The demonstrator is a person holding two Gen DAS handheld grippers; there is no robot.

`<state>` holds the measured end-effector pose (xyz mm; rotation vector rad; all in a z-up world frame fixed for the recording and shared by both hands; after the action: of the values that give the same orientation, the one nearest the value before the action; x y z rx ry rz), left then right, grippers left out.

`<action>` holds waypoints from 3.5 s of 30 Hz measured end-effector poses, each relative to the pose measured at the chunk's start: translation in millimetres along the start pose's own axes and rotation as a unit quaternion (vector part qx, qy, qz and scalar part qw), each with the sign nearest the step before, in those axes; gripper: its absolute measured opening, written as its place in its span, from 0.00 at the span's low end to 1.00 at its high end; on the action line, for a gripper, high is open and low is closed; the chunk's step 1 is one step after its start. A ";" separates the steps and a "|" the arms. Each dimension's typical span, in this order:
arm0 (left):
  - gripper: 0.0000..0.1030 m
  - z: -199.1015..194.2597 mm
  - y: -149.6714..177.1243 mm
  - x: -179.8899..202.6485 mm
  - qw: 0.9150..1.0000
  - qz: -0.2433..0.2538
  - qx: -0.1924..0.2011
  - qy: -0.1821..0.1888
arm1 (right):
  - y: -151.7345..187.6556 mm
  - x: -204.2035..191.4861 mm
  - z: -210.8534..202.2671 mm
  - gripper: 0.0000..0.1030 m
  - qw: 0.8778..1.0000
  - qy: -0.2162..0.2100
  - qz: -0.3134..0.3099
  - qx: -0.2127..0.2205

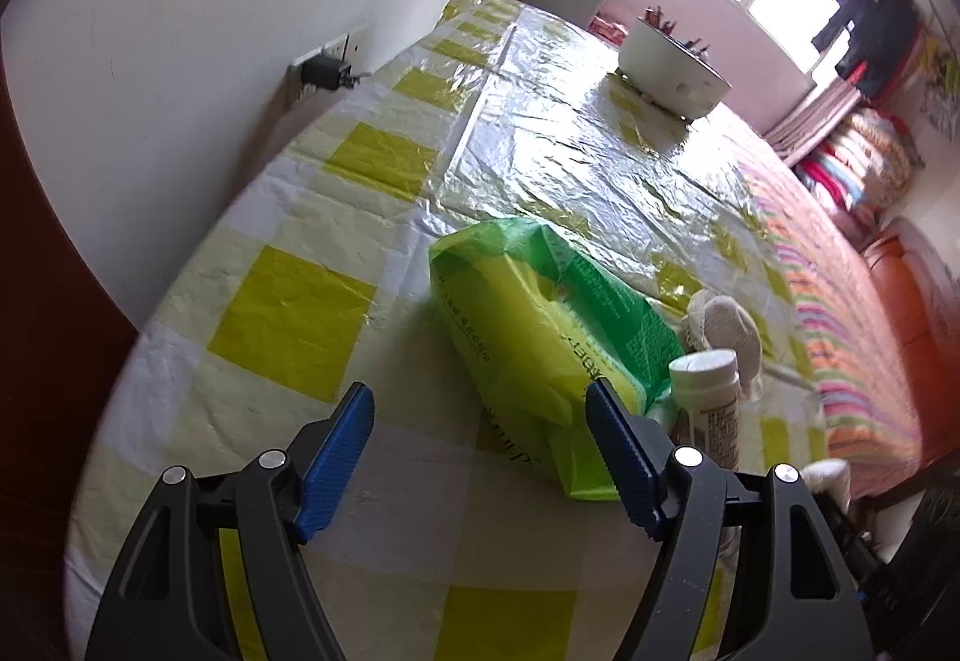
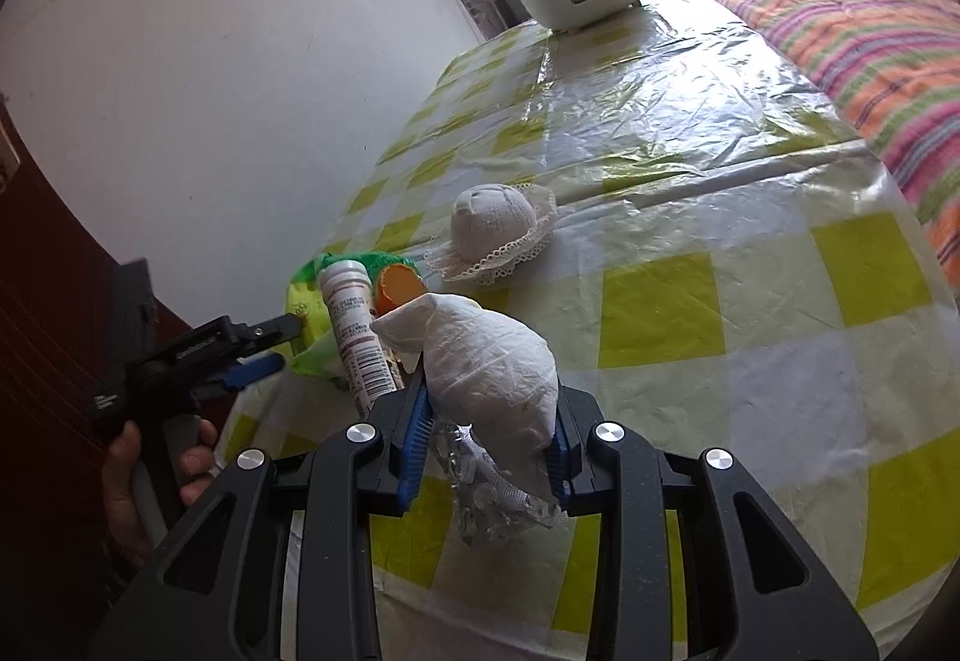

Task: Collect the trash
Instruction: 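Grasp the green wipes pack with the left gripper and lift it, then carry the white bundle and green pack toward the cream bin with both grippers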

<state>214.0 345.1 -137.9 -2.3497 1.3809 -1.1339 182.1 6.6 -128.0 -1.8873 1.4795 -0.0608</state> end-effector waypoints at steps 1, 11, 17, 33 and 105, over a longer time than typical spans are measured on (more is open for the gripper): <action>0.69 1.5 -0.2 -1.0 1.000 -0.009 -0.001 0.006 | 1.0 -1.1 -0.6 0.30 1.000 -0.002 0.000 0.000; 0.69 -12.3 -17.2 -16.0 0.997 -0.053 0.053 -0.038 | 2.3 -4.6 0.6 0.31 1.000 -0.008 -0.002 0.000; 0.69 -0.1 -21.3 -20.6 0.995 -0.037 0.034 -0.085 | 3.1 -9.9 0.7 0.31 1.000 -0.016 -0.006 0.000; 0.69 20.8 -29.7 17.2 0.999 0.012 0.014 -0.033 | -1.0 -5.8 -2.1 0.31 1.000 -0.025 -0.002 0.004; 0.11 -30.2 84.8 187.7 0.965 0.242 0.047 0.087 | 15.8 107.6 -134.8 0.31 0.989 0.078 0.033 0.119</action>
<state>187.9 152.6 -62.9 -1.7358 1.7832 -1.2359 144.6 -155.2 -78.8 -1.6718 1.5624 -0.3471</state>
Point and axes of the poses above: each gripper's, at about its wrist camera, not at the fingertips, and z roughly the way its jaws point, x to its right, y to its underside, the point moved 9 cm from there along z, roughly the way its jaws point, and after that the axes turned 11 degrees about y, right-handed, at the moved point
